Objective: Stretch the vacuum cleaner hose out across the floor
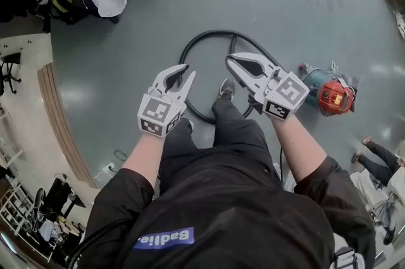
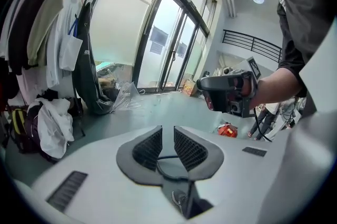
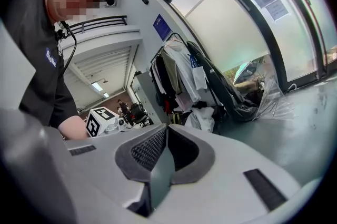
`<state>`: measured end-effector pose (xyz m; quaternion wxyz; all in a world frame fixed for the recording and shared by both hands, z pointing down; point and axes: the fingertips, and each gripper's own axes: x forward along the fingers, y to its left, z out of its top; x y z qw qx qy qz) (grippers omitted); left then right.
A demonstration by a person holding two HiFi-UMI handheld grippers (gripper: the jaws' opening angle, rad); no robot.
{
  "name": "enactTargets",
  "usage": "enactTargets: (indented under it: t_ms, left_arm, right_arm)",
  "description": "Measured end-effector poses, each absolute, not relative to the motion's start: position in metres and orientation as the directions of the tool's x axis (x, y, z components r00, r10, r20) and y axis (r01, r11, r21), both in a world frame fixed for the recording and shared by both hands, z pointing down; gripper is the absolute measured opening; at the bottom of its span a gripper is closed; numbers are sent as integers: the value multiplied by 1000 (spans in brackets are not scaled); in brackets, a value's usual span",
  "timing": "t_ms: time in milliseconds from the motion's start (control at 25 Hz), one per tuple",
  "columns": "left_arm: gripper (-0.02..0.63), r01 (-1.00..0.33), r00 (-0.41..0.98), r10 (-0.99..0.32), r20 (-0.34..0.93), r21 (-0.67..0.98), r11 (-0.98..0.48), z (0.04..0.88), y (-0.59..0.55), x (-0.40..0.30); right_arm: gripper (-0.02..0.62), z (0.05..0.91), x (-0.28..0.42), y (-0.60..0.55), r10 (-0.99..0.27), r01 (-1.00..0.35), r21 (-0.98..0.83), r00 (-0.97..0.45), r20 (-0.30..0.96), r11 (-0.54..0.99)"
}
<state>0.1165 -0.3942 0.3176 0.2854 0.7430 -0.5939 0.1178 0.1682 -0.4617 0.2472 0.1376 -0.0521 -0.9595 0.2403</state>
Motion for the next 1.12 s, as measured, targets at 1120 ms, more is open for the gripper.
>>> enactTargets:
  t_ms: [1120]
  left_arm:
    - [146,-981,179,-655,735,187,-58,860,-386,27]
  right_arm:
    - [121,727,53,-466,295,251,-155,-812,504,956]
